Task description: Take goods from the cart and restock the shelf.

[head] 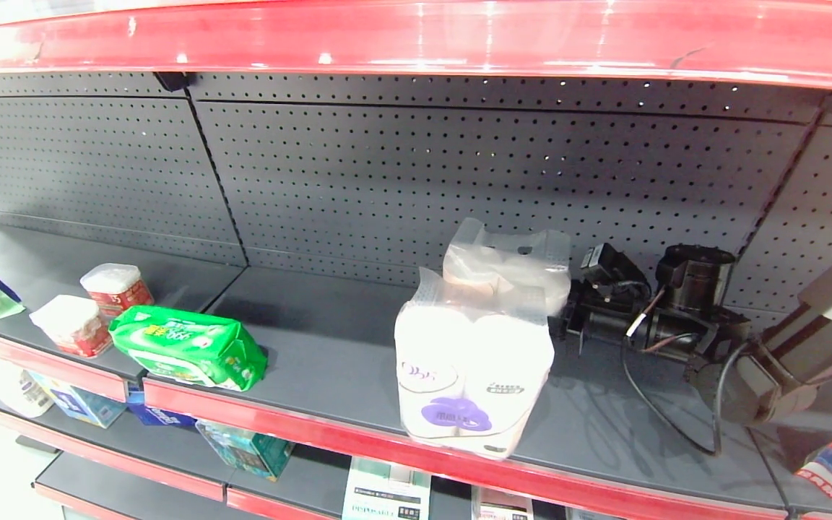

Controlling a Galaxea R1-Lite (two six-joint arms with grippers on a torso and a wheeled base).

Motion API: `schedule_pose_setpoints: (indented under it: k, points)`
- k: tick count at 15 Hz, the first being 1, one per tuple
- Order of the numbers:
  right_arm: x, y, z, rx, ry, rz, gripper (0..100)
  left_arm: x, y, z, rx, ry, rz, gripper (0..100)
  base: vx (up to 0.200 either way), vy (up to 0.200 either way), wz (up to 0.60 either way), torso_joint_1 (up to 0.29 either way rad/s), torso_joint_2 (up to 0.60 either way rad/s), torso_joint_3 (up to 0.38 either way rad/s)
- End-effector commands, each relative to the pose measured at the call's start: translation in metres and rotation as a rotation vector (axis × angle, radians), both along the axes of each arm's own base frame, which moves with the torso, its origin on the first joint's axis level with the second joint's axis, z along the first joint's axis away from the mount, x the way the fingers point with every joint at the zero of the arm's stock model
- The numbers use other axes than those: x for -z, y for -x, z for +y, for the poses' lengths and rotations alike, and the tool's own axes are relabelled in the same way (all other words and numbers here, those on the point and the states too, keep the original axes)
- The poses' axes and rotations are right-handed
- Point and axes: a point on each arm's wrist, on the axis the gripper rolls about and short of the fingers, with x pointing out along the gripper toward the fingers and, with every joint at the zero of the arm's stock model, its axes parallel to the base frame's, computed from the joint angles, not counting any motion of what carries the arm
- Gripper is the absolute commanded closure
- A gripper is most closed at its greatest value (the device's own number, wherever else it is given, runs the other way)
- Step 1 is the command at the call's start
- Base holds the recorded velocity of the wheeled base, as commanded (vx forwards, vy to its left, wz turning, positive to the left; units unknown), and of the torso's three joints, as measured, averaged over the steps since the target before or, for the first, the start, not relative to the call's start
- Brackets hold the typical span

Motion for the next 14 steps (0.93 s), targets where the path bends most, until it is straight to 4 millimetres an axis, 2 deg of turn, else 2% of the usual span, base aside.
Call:
schedule_pose_setpoints:
  k: [1,14]
  points:
    - [0.002,0.0,0.0,-0.002,0.001,0.007,100,0.0,0.0,0.0,0.001,0.0,0.001,0,0.0,0.0,0.0,0.0,0.0,0.0]
    - [0.001,-0.005,0.012,-0.077,-0.015,-0.002,100,0.0,0.0,0.0,0.001,0.0,0.001,0,0.0,0.0,0.0,0.0,0.0,0.0]
